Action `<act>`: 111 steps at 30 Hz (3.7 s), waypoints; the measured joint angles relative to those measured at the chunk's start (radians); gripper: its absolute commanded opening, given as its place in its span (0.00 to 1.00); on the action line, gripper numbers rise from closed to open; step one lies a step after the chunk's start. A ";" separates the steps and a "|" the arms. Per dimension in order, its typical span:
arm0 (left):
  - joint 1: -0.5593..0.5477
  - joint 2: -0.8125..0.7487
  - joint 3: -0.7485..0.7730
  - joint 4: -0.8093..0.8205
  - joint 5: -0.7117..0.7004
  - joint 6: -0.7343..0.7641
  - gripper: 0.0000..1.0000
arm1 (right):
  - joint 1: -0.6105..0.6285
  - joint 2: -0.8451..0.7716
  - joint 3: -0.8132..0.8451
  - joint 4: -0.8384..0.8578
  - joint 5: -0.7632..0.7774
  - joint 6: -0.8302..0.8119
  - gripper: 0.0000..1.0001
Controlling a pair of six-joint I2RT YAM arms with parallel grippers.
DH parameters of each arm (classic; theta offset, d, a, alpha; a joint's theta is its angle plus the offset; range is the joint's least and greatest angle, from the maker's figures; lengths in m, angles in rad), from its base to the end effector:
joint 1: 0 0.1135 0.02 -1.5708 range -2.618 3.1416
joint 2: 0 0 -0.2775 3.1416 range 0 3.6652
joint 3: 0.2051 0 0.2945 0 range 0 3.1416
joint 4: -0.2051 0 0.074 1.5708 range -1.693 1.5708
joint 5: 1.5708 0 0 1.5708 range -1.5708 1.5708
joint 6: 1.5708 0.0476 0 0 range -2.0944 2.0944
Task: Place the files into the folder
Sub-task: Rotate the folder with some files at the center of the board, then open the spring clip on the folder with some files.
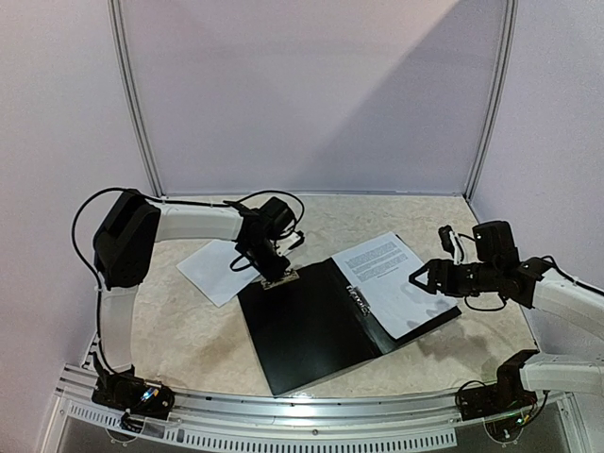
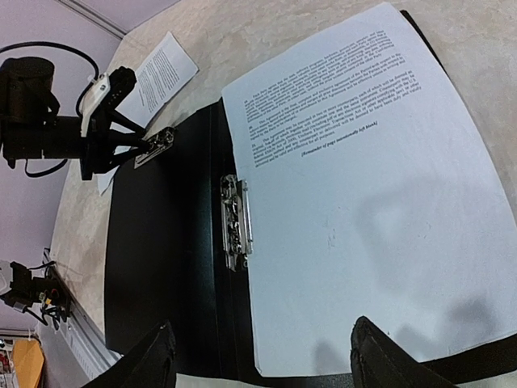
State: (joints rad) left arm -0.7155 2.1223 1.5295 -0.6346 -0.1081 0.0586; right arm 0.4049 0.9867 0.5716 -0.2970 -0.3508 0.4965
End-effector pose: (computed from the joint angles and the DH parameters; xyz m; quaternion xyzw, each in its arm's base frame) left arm 0.3648 -0.3103 0.1243 0.3628 0.9146 -0.0047 0.1787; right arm 0.2186 0.1115 0.2060 -0.0316 0.8977 0.3214 0.2998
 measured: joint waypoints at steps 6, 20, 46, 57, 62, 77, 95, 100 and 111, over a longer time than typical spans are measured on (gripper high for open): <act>0.004 0.014 0.009 0.002 0.063 -0.028 0.14 | 0.000 -0.033 -0.048 -0.016 -0.001 0.012 0.72; -0.005 -0.177 -0.327 0.233 0.264 -0.473 0.00 | 0.000 -0.084 -0.063 -0.073 0.002 0.031 0.72; -0.228 -0.283 -0.280 0.140 0.032 -0.887 0.88 | 0.094 -0.053 -0.104 -0.097 -0.017 0.050 0.64; -0.199 -0.429 -0.246 0.058 -0.435 -0.641 0.68 | 0.433 0.253 0.105 -0.005 0.084 0.130 0.50; -0.150 -0.459 -0.404 0.203 -0.237 -0.628 0.50 | 0.555 0.463 0.243 0.060 0.111 0.179 0.38; -0.124 -0.214 -0.381 0.430 0.172 -0.695 0.27 | 0.674 0.805 0.504 0.118 0.126 0.263 0.29; -0.115 -0.176 -0.388 0.492 0.312 -0.748 0.17 | 0.674 0.886 0.521 0.159 0.133 0.311 0.18; -0.115 -0.176 -0.405 0.504 0.327 -0.760 0.14 | 0.669 0.893 0.513 0.195 0.123 0.328 0.19; -0.115 -0.176 -0.417 0.518 0.345 -0.768 0.10 | 0.665 0.938 0.506 0.221 0.108 0.357 0.17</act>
State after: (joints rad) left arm -0.8307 1.9465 1.1126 -0.1162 0.2367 -0.7090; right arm 1.0702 1.9247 1.0775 -0.0761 -0.2432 0.8536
